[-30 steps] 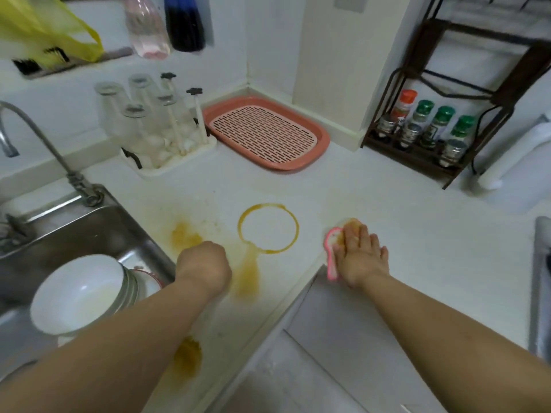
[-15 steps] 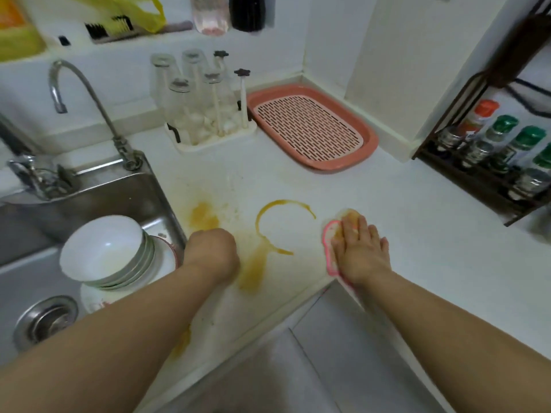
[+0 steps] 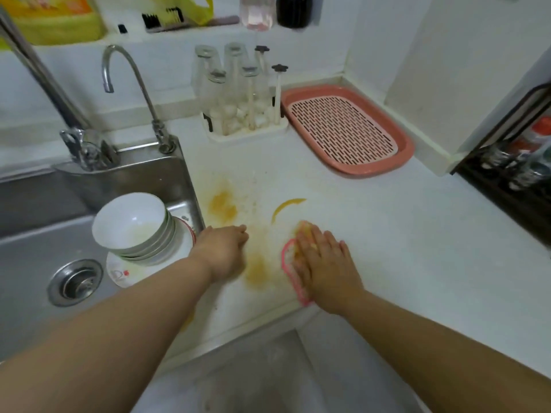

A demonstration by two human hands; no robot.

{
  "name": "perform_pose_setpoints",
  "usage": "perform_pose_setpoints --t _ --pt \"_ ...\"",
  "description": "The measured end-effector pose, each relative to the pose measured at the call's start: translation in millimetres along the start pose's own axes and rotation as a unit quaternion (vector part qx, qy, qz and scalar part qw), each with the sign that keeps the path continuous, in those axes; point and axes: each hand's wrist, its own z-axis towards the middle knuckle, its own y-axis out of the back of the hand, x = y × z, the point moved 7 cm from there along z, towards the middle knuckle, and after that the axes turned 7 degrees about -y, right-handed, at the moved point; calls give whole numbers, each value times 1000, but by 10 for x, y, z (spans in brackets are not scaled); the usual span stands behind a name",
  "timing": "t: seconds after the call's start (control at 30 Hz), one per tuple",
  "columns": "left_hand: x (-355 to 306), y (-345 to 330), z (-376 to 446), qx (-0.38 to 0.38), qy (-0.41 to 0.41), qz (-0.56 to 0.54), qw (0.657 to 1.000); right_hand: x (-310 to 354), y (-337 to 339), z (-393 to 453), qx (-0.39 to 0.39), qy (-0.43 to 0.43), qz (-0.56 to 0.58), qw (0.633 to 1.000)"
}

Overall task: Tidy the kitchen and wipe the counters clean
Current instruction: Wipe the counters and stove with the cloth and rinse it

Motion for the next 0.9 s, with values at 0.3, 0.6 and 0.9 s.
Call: perform_pose_setpoints --t 0.3,0.6,0.9 --pt "73 -99 55 10 -19 29 999 326 113 1043 56 -60 30 996" --pt "70 -69 47 22 -21 26 999 -254 154 519 46 -63 -36 996" --pt "94 -81 102 12 -6 28 1000 820 -126 -48 51 104 -20 993"
